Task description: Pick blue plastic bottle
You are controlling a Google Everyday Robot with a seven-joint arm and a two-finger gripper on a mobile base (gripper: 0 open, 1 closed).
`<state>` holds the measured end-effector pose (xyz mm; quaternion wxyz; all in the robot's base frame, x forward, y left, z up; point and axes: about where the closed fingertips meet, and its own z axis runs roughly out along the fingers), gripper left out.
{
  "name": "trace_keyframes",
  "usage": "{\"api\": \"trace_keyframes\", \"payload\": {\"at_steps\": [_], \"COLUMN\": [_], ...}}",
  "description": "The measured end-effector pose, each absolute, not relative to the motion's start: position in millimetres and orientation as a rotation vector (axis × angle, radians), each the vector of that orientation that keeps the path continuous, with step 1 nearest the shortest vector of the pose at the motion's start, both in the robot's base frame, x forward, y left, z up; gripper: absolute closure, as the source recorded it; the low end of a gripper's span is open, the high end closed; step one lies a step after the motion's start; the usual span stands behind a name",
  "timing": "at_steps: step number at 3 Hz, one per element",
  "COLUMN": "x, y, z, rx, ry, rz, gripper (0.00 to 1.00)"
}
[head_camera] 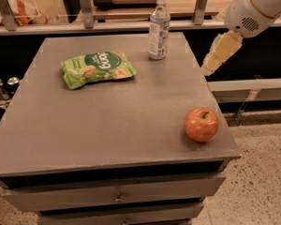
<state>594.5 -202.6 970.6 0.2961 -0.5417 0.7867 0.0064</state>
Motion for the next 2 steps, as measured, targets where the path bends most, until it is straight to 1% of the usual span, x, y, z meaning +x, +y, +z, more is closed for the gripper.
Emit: {"api": "trace_keyframes", "payload": {"at_steps": [2], "x": [675], "y": [-185], "z": [963], "rx": [-1.244], "ry": [2.074], "rz": [0.018], "gripper": [0.0]}}
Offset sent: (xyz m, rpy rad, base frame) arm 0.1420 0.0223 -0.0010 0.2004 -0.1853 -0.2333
